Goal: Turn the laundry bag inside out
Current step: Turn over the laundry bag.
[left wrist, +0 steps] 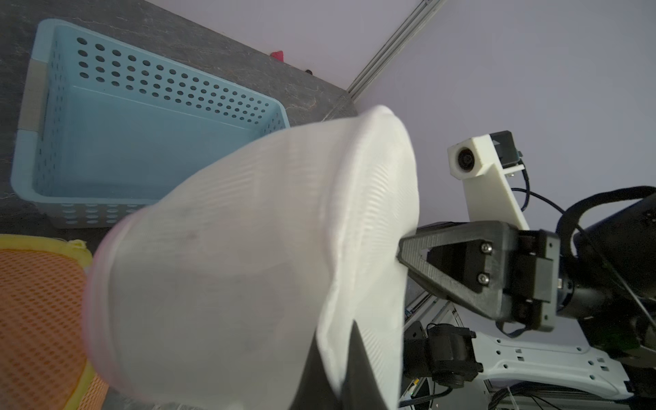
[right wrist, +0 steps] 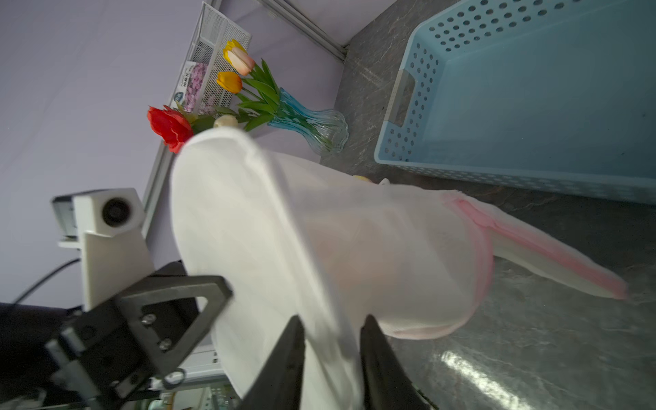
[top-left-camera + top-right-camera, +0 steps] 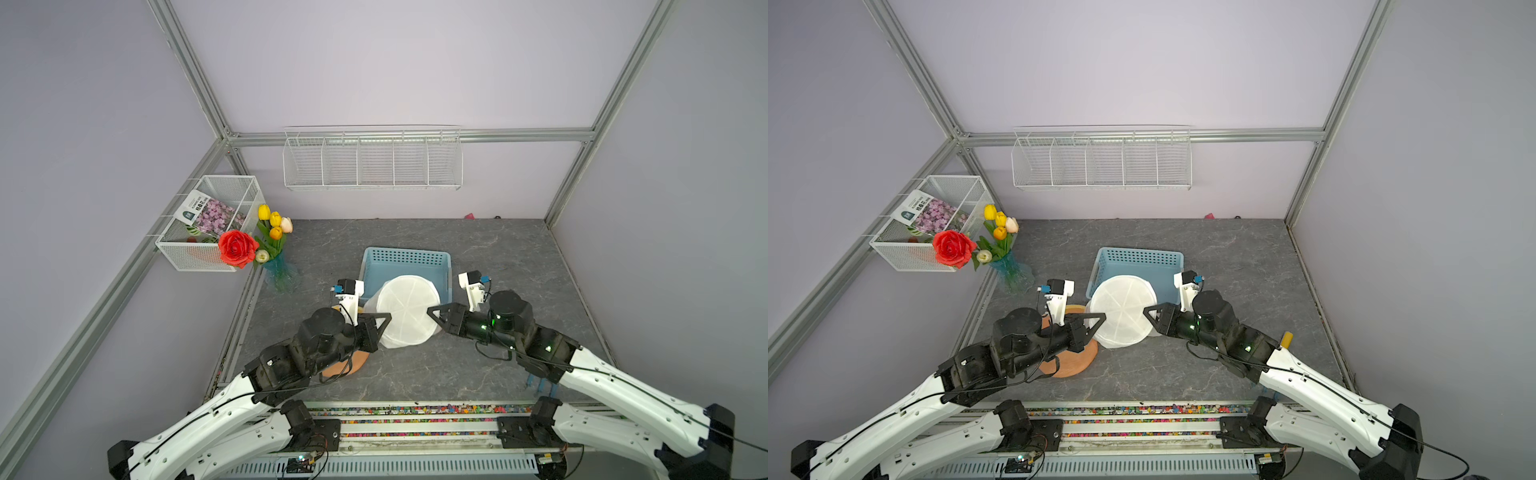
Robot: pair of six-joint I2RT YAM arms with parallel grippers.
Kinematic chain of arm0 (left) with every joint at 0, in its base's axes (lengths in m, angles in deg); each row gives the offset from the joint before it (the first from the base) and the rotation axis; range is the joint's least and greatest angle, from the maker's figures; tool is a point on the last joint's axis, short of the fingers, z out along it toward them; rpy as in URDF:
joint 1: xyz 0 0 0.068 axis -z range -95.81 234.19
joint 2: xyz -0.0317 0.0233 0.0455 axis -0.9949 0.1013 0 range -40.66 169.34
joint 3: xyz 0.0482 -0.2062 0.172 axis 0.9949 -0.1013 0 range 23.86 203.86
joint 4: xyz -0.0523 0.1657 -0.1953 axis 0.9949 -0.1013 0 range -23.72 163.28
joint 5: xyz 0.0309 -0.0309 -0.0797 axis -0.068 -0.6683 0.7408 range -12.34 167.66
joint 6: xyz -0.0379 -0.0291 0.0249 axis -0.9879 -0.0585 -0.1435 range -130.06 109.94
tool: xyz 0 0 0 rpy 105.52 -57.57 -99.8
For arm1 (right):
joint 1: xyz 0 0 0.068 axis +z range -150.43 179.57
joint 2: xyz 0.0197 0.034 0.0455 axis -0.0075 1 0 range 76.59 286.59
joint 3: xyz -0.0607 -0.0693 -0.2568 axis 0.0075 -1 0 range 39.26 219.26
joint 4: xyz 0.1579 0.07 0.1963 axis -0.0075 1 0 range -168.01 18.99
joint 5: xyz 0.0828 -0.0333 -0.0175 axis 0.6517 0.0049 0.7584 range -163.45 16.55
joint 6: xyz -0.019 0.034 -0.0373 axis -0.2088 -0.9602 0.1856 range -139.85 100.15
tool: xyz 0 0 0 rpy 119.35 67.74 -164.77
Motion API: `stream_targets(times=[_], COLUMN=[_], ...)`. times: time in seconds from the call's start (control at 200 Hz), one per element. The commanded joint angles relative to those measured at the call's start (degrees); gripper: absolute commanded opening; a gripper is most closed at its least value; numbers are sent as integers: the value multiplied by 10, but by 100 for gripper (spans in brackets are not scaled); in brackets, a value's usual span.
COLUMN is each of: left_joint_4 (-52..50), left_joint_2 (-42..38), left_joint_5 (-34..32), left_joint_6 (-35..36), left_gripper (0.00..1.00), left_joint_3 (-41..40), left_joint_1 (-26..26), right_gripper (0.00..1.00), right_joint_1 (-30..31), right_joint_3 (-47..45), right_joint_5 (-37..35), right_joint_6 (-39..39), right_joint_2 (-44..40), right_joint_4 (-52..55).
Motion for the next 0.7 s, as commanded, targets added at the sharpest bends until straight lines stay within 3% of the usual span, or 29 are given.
stream_targets(times=[0.0,0.14,0.34,0.445,0.545,0.695], left_joint_4=[-100,-151,-186,-181,-175,-172], left_joint_2=[44,71,97,109,117,117], left_joint_5=[-17,-39,-67,-62,-54,-49], left_joint_6=[-40,-70,-83,-86,-86,-87], left_gripper=[0,0,0,0,0,0], left_joint_3=[76,130,173,180,182,179], left_joint_1=[2,2,1,0,-1,-3], right_gripper=[50,59,59,58,58,58], right_joint_1=[4,66,155,236,309,349], right_joint_3=[25,12,34,67,120,151], right_joint_5=[-34,-164,-242,-278,-373,-493], right_joint_6=[133,260,375,458,542,648], right_joint_2=[-8,-59,-101,-53,25,94], right_joint_4=[90,132,142,122,122,60])
